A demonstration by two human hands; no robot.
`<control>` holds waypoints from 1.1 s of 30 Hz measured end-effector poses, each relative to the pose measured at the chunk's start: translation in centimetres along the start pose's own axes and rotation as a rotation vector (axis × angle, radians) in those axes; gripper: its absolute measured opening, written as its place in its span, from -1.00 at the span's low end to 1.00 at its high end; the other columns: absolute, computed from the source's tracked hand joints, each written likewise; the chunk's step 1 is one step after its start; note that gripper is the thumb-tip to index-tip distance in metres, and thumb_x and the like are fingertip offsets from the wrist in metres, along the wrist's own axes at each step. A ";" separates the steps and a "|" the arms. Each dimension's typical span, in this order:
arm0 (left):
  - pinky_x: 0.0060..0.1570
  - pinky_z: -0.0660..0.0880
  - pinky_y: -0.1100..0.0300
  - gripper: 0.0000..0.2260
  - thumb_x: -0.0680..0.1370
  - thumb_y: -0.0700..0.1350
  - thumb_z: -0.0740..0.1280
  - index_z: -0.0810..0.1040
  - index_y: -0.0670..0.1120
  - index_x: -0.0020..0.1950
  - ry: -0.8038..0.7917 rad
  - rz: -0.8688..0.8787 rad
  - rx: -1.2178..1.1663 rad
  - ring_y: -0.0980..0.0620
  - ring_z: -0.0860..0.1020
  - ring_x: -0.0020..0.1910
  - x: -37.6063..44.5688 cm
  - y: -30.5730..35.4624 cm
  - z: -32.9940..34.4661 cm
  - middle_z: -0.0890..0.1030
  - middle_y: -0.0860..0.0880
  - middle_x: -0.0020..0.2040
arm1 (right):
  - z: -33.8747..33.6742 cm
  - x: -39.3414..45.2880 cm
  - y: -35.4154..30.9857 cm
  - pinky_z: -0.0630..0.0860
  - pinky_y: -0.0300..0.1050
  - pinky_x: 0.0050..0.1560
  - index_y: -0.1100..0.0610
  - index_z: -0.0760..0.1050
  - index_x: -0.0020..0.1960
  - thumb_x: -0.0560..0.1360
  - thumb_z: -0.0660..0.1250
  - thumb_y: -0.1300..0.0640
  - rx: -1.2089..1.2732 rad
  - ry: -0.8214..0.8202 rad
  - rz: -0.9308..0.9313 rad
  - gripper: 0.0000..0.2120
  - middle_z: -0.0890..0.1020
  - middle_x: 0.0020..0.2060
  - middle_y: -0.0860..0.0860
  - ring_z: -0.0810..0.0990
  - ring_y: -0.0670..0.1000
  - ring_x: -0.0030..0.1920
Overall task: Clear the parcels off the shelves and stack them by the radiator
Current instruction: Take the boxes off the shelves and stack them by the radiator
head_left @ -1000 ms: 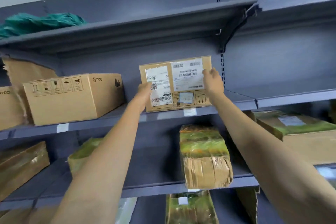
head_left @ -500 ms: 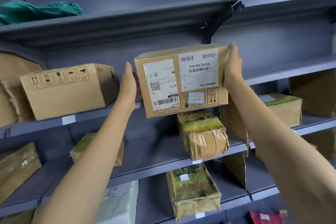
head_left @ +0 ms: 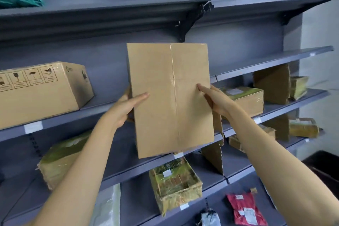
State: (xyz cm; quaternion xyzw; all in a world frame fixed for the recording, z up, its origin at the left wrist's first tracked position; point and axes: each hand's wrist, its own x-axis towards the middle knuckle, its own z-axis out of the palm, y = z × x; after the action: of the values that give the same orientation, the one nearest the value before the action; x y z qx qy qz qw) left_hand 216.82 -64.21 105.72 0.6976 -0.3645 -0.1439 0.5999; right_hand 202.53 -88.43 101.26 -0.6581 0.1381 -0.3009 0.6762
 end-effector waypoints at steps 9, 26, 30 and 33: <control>0.32 0.34 -0.03 -0.42 0.45 0.15 0.36 0.28 0.09 0.43 -0.177 0.087 0.134 0.04 0.44 0.26 2.5 4.2 9.1 0.50 0.13 0.26 | -9.4 -3.5 -2.5 0.53 -0.34 -0.33 -0.02 0.50 0.06 0.45 0.31 -0.21 -0.050 0.259 -0.078 -0.69 0.65 -0.09 -0.12 0.63 -0.16 -0.14; 0.43 0.25 -0.05 -0.40 0.46 0.19 0.34 0.38 -0.09 0.40 -1.089 -0.200 0.003 -0.05 0.39 0.37 -5.6 -0.6 73.0 0.46 -0.06 0.37 | -54.8 -39.3 5.0 0.50 -0.24 -0.13 0.10 0.51 0.10 0.46 0.32 -0.12 -0.267 1.313 0.215 -0.65 0.62 -0.15 -0.02 0.59 -0.06 -0.17; 0.37 0.33 -0.07 -0.53 0.44 0.24 0.32 0.50 0.01 0.25 -1.296 -0.286 0.027 -0.01 0.50 0.25 -9.8 -1.7 84.9 0.54 -0.02 0.29 | -62.6 -46.2 6.8 0.48 -0.16 0.03 0.07 0.50 0.10 0.47 0.32 -0.13 -0.272 1.458 0.313 -0.67 0.59 -0.02 0.00 0.57 -0.01 -0.03; 0.36 0.29 -0.17 -0.47 0.42 0.29 0.32 0.45 0.07 0.30 -1.352 -0.365 0.085 -0.06 0.47 0.29 -10.9 -3.7 91.5 0.55 -0.01 0.28 | -67.3 -48.6 9.0 0.53 -0.02 0.16 0.02 0.50 -0.09 0.47 0.32 -0.13 -0.260 1.479 0.393 -0.78 0.63 0.00 0.03 0.61 0.04 0.03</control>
State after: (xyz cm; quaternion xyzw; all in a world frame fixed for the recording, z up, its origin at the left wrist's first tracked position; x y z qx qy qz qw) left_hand 152.12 -123.65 77.82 0.5281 -0.5398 -0.6302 0.1802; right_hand 127.40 -114.50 75.88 -0.3237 0.7019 -0.5178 0.3666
